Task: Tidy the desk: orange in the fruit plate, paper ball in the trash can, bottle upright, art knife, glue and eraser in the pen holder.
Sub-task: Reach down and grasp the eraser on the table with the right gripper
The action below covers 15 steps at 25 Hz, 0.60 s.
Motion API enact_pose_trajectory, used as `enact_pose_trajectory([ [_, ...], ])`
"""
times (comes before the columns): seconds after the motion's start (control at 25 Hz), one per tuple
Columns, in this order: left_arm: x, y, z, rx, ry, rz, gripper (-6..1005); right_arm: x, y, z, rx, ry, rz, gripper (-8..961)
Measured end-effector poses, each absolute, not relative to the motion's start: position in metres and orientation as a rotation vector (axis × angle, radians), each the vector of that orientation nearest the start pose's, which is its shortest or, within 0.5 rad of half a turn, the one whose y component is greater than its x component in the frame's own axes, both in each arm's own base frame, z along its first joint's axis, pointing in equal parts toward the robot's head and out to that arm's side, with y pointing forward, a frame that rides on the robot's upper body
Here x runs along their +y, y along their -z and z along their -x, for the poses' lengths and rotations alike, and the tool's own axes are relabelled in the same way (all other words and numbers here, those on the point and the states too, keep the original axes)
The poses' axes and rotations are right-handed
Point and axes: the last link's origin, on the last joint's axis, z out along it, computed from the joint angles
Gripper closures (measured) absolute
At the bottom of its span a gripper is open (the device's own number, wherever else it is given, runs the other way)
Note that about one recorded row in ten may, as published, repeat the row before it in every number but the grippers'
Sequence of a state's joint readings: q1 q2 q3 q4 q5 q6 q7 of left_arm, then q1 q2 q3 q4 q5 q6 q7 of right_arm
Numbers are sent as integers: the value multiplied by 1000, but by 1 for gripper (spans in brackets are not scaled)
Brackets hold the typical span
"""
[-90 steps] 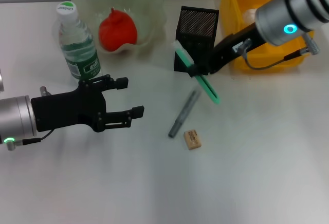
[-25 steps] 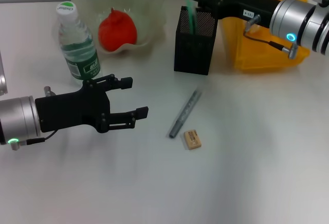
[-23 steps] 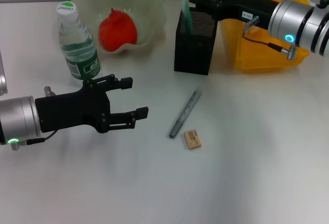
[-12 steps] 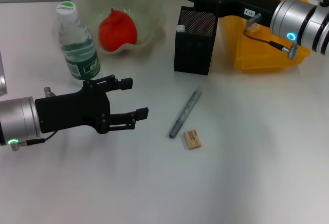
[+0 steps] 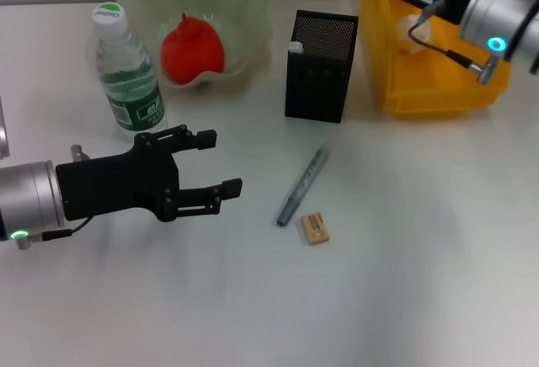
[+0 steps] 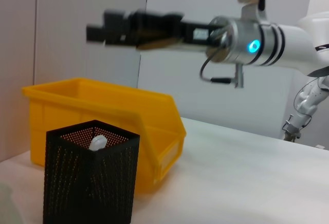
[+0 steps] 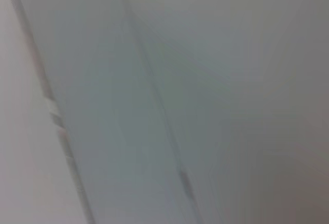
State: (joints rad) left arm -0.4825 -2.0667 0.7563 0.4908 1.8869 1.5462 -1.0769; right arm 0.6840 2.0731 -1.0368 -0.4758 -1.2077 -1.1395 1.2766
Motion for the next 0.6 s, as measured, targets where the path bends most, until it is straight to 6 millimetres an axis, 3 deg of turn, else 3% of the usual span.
enact_pose_trajectory([
  [0.2,301,22,277,-422,784,2734,158,395,-13,-171,550,-1259,2412,172],
  [0.36,298,19,277,-414,803,2740,158,386,-24,-167,502,-1275,2529,173],
  [0.6,295,15,278,-405,818,2750,157,374,-34,-155,439,-1034,2831,173],
])
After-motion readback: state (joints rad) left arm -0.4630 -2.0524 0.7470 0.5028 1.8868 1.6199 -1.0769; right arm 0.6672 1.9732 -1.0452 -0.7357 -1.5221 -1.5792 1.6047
